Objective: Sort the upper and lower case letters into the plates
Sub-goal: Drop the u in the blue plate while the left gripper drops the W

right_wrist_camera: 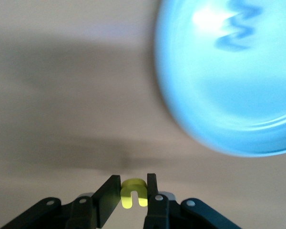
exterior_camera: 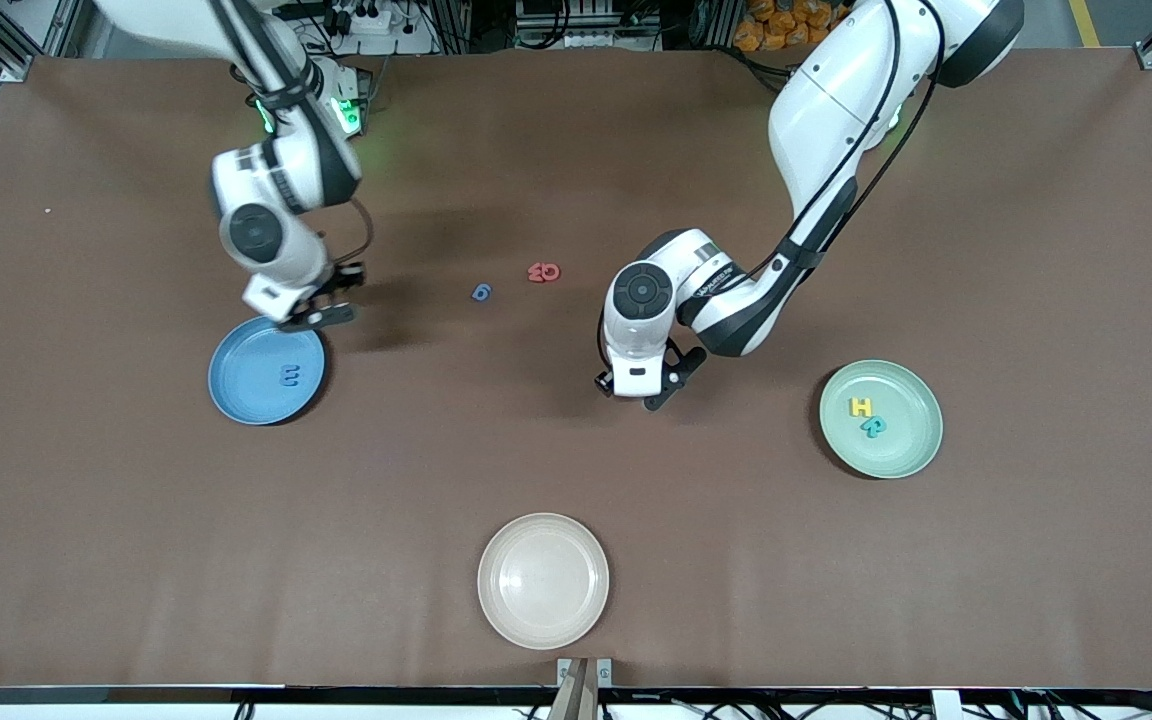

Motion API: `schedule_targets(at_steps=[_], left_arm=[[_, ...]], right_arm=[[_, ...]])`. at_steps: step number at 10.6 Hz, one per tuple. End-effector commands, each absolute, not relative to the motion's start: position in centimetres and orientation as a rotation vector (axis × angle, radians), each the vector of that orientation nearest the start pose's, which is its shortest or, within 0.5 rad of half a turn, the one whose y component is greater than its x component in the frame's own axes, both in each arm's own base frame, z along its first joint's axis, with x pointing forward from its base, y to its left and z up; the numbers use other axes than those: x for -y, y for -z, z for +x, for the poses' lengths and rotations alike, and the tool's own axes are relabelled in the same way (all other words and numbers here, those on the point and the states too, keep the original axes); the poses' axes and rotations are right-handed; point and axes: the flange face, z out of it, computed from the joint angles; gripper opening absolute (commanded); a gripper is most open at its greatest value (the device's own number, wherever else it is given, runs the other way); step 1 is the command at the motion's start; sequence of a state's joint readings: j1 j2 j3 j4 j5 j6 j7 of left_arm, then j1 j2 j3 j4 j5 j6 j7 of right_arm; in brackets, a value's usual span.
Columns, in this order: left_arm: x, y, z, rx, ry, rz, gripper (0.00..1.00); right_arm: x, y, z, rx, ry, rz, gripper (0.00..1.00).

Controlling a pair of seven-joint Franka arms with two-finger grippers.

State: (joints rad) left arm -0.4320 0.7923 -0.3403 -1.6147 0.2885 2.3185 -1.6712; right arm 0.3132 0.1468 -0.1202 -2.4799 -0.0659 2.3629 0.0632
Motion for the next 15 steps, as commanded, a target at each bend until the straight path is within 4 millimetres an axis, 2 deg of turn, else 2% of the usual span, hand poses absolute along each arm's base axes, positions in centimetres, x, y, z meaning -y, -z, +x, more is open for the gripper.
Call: schedule_targets(at_steps=[1, 3, 4, 6, 7, 8, 9, 10, 11, 12, 13, 14, 15], left_arm=[[44.9, -18.1, 50.7, 1.212, -0.058, -2.859, 0.76], [44.9, -18.5, 50.9, 1.212, -0.053, -2.864, 0.76], [44.9, -18.4, 50.9, 1.216, -0.054, -2.861, 0.77], [44.8, -17.9, 50.4, 1.200, -0.061, -2.856, 0.76], [44.7, -17.6, 50.4, 1.197, -0.066, -2.854, 0.76], [44.8, -17.2, 50.1, 1.188, -0.072, -2.852, 0.75], [45.0, -17.1, 49.9, 1.176, -0.073, -2.856, 0.64], [45.0, -17.4, 50.1, 1.172, -0.068, -2.861, 0.43], [44.9, -17.6, 50.3, 1.167, -0.065, -2.868, 0.16], [44.9, -17.9, 50.5, 1.150, -0.060, -2.881, 0.00], [44.6, -18.7, 51.1, 1.132, -0.050, -2.899, 0.00], [42.5, -21.4, 53.2, 1.123, -0.016, -2.905, 0.00], [39.8, -24.0, 55.0, 1.036, -0.006, -2.907, 0.00]], right_arm=[[-5.7, -22.7, 47.1, 0.287, -0.415, -3.199, 0.02], [-3.9, -22.8, 50.3, 0.247, -0.392, -3.206, 0.02], [-3.4, -22.8, 51.2, 0.262, -0.382, -3.205, 0.02], [-3.2, -21.1, 52.9, 0.261, -0.397, -3.210, 0.12], [-3.3, -21.0, 53.0, 0.263, -0.400, -3.210, 0.21], [-3.3, -20.7, 53.0, 0.270, -0.407, -3.212, 0.98], [-3.7, -20.6, 52.9, 0.266, -0.411, -3.213, 1.00], [-4.0, -20.6, 52.8, 0.249, -0.414, -3.213, 1.00], [-5.1, -20.7, 52.4, 0.173, -0.437, -3.226, 1.00], [-7.7, -20.8, 52.0, 0.110, -0.448, -3.247, 1.00], [-9.9, -20.8, 51.3, 0.069, -0.475, -3.264, 1.00], [-11.9, -21.3, 50.6, 0.041, -0.499, -3.270, 1.00], [-14.3, -21.8, 49.5, -0.027, -0.532, -3.277, 1.00]])
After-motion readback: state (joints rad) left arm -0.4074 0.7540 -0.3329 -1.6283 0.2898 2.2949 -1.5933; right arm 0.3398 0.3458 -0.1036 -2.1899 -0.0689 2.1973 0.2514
